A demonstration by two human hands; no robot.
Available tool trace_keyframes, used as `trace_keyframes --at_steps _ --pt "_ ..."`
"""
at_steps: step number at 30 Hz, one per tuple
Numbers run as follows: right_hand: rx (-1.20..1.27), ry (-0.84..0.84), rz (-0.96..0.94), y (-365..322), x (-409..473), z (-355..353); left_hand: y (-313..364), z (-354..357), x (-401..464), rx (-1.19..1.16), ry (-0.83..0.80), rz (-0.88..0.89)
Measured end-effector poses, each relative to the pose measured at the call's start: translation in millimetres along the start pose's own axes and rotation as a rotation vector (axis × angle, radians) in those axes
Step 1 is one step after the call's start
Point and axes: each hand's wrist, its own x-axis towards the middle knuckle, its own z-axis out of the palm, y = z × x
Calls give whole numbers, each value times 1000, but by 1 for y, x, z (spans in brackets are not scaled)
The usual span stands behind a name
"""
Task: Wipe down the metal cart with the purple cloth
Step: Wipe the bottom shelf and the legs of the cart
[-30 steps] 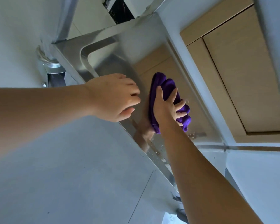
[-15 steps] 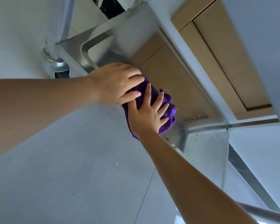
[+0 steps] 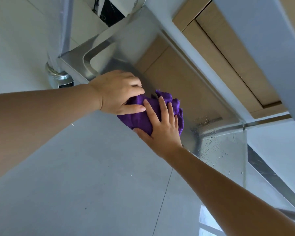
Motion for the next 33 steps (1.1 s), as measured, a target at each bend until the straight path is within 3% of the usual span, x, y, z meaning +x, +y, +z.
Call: trace_keyframes --at_steps 8,17,23,29,33 --pt "43 -36 -92 39 -22 -3 -3 2 -2 23 -42 11" --pt "1 13 -86 93 -58 -2 7 3 -1 -33 1 -124" --pt "41 30 -132 97 -56 1 83 25 31 -134 26 -148" --pt "64 -133 -344 123 -45 1 131 58 59 -249 -40 -377" --pt "21 -170 -527 148 -32 -4 133 57 58 -227 -36 -370"
